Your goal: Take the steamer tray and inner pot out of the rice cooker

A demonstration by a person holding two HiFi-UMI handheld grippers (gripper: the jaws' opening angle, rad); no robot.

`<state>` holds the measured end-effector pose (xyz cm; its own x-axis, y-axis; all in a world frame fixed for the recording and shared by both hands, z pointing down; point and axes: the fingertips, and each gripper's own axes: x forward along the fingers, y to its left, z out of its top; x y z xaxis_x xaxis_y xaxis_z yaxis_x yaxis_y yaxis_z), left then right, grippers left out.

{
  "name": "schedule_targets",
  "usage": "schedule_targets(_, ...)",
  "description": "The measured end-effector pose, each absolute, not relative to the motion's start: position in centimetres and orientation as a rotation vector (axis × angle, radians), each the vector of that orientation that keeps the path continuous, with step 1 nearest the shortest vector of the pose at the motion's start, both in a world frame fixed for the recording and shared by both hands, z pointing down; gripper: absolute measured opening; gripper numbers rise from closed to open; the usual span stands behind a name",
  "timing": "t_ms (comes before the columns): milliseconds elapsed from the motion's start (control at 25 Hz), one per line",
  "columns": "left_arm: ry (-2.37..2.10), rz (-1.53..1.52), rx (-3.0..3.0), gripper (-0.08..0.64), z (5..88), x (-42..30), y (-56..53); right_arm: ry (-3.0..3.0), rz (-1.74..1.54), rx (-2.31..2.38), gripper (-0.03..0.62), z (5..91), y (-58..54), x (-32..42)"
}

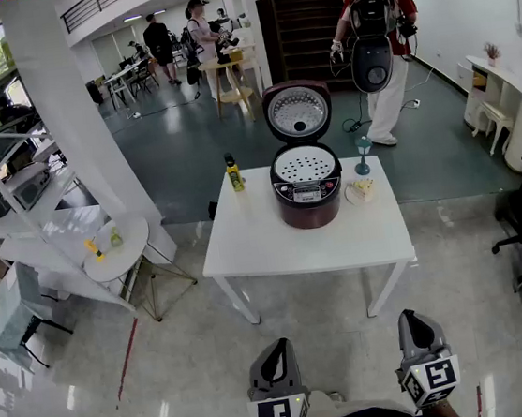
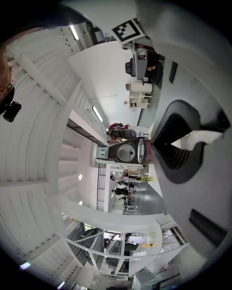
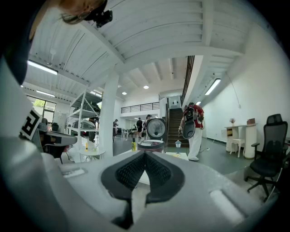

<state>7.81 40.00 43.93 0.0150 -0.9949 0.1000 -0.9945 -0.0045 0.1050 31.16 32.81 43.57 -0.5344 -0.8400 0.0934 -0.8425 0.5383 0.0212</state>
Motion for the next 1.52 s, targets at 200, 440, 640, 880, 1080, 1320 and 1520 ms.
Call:
schedule_targets(200,-2.112,0.028,2.114,0.000,44.7,7.1,39.9,-2.677,0.028,1.453,0.002,43.9,32.8,30.3)
schedule_targets(440,-2.110,-0.018,2.093,0.000,44.4,6.5,39.5,-2.696,0.025,1.483,0.002,43.6,32.0,29.9)
schedule_targets(640,-2.058,-0.002,2.119,0.000,44.7,6.8,38.8,-2.713,0.079,1.504,0.003,43.6,31.2,30.0)
schedule_targets(880,-2.117,-0.054,2.081,0.002,43.8,5.9,38.3,-2.690,0.069,1.524,0.108,43.7,30.6,30.4)
schedule_targets(1080,-2.057,0.006,2.141,0.009,44.2,7.2,37.5,-2.672,0.073,1.531,0.186,44.0,29.5,31.1)
schedule_targets(1320,-2.028,-0.017,2.184,0.179,44.2,8.2,36.1,-2.673,0.059,1.510,0.229,44.4,28.5,31.1)
schedule_targets(1520,-2.001,0.039,2.234,0.453,44.3,9.0,35.3,-2.695,0.038,1.456,0.275,44.5,28.0,30.4)
